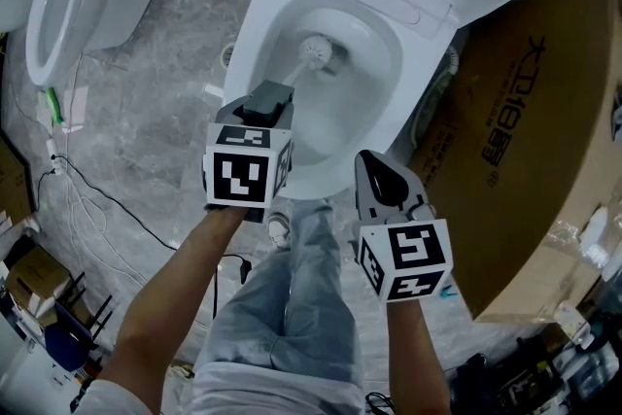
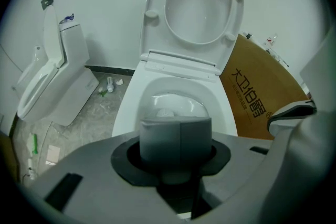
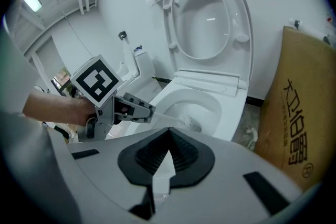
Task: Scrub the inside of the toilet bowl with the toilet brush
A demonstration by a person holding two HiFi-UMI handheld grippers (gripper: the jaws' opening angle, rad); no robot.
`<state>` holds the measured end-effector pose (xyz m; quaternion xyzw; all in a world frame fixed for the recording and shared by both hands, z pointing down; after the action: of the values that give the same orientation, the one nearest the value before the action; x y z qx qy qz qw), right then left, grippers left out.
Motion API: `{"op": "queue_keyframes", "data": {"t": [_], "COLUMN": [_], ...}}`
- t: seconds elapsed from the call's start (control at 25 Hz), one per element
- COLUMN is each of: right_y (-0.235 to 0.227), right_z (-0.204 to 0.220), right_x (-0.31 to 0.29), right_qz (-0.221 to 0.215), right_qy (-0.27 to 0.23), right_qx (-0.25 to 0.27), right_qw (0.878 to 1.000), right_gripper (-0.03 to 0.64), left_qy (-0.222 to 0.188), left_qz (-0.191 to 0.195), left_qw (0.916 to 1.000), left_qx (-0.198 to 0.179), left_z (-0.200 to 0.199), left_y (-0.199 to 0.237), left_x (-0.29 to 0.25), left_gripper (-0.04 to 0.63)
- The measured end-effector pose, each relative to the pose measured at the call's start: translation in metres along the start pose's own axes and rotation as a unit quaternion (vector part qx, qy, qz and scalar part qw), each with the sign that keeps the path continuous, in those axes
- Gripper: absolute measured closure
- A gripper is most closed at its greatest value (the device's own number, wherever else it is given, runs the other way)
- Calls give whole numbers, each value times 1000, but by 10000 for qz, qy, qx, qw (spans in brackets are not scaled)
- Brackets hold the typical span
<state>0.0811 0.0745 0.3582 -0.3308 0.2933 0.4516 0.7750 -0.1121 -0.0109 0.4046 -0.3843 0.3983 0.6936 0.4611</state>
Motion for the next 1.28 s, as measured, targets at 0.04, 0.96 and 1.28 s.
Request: {"op": "queue_keyframes", "data": {"t": [0.04, 0.96, 1.28], "right_y": [1, 20, 15], "right_z": [0, 3, 5], "right_x": [1, 11, 10], "right_qz": [1, -37, 6], "right_qy": [-4, -60, -78], "right_qx": [10, 85, 39], "right_qw": [10000, 9999, 10000], "right_gripper": [618, 618, 618], "left_qy": [7, 420, 519], "left_qz": [-8, -19, 158], "left_qw": [10000, 9990, 9985], "left_qx": [17, 124, -68], "left_z": [2, 63, 75], "left_y": [1, 0, -19], "left_x": [2, 32, 29], "left_gripper": [439, 439, 440]}}
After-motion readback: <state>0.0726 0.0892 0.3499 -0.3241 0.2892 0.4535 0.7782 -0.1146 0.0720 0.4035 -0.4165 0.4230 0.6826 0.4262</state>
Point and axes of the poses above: the fingertips, and each gripper's own axes: x backward along the fingers, y to its left, z out of its underside, the point moved 10 cm from there along x, backward along the fingers, and after that the axes turned 6 degrees about x, right-handed, at the moved point
